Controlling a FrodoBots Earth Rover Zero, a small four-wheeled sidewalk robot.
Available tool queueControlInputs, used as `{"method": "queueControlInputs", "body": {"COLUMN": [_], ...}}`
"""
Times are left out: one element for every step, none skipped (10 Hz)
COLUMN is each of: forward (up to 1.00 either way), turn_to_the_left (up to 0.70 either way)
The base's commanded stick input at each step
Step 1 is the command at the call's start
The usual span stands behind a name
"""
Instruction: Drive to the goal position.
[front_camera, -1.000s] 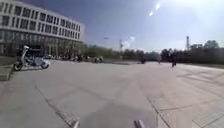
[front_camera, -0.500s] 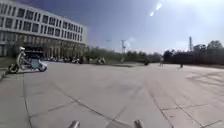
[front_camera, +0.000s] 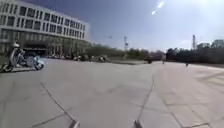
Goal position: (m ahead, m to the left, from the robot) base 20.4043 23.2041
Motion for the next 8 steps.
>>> {"method": "queueControlInputs", "body": {"forward": [0.0,0.0,0.0,0.0,0.0,0.0,0.0,0.0], "turn_to_the_left": [0.85,0.85,0.85,0.85,0.85,0.85,0.85,0.56]}}
